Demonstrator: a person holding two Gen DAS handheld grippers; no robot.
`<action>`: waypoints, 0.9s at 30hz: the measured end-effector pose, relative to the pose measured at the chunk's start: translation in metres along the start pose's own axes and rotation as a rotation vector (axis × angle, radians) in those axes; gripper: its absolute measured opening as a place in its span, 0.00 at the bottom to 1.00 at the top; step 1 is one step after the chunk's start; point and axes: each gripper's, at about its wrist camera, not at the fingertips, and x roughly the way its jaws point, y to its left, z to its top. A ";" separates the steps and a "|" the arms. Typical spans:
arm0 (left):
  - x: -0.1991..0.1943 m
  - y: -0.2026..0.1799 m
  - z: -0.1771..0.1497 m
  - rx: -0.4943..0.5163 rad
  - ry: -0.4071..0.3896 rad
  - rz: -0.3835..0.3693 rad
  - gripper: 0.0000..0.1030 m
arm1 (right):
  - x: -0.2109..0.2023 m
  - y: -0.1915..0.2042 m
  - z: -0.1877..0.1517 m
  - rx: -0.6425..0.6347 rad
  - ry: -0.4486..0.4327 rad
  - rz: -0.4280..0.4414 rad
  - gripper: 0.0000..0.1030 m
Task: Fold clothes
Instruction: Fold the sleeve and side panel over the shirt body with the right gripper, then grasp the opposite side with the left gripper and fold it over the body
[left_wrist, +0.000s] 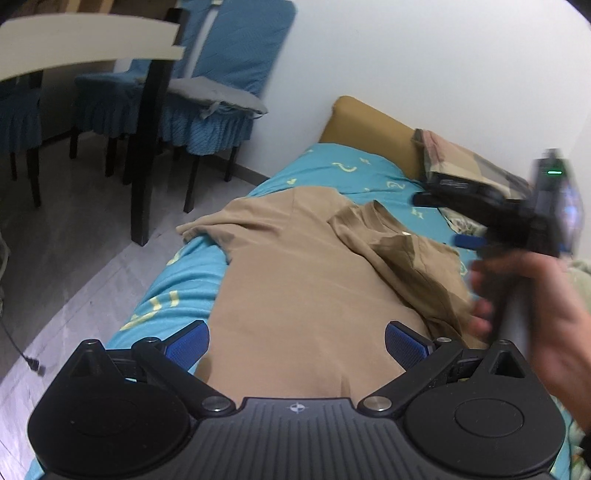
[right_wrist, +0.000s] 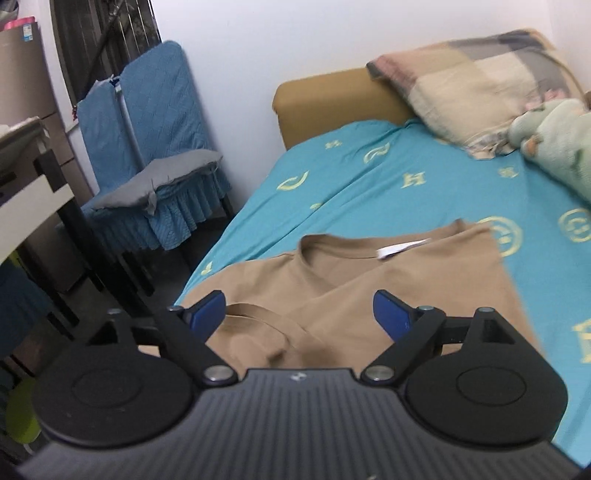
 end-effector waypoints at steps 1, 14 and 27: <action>-0.001 -0.003 -0.001 0.011 -0.006 -0.005 0.99 | -0.017 -0.005 0.001 -0.007 -0.014 -0.003 0.86; -0.046 -0.058 -0.033 0.195 0.013 -0.080 0.99 | -0.305 -0.058 -0.074 0.102 -0.101 -0.053 0.86; -0.087 -0.148 -0.101 0.417 0.134 -0.229 0.91 | -0.436 -0.152 -0.110 0.307 -0.273 -0.170 0.86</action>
